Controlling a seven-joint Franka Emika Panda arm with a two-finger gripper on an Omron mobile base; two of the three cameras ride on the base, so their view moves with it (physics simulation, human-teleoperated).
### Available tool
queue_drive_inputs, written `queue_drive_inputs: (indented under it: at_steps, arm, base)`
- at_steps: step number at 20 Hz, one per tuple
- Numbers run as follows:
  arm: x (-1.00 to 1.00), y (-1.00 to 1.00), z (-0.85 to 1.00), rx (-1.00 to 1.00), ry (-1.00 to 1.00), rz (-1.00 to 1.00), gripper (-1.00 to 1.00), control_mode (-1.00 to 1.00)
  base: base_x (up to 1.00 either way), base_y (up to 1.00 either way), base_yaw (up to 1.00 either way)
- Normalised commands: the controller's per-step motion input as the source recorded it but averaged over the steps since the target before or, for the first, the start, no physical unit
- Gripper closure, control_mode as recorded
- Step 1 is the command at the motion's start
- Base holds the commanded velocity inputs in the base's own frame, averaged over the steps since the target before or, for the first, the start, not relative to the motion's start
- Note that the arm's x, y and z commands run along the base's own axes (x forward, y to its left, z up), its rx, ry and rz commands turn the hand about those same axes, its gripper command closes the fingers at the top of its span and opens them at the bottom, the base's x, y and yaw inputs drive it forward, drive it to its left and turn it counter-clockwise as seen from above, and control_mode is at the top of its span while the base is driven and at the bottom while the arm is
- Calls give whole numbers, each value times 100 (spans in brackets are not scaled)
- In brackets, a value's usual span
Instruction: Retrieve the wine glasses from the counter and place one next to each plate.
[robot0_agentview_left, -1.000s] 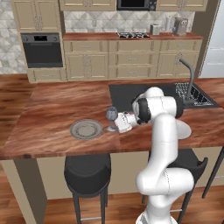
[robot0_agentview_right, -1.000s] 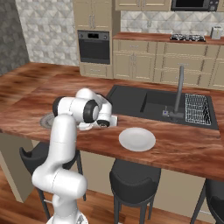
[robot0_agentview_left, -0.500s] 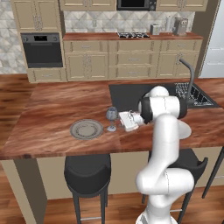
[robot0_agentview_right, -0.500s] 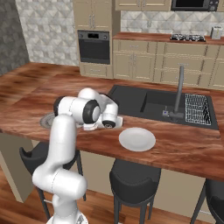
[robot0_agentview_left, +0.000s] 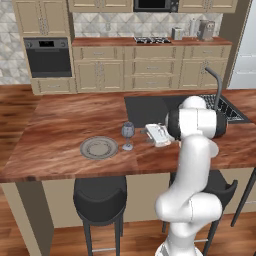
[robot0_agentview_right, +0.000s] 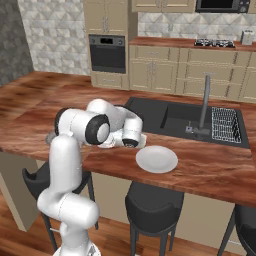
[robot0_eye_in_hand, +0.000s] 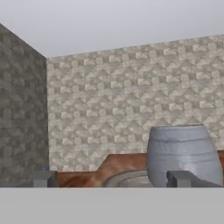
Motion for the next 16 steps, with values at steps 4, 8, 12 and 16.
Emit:
queue_drive_inputs:
  at_steps: [4,8,12,16]
  arm:
    - [-100,-20,90,0,10,-16,-100,-100]
    - [-100,0,95,-1,11,-18,-100,-100]
    - [-100,0,91,0,12,-21,-100,-100]
    - [-100,0,82,0,13,-27,-100,-100]
  base:
    - [0,0,0]
    - [0,0,0]
    - [0,0,0]
    - [0,0,0]
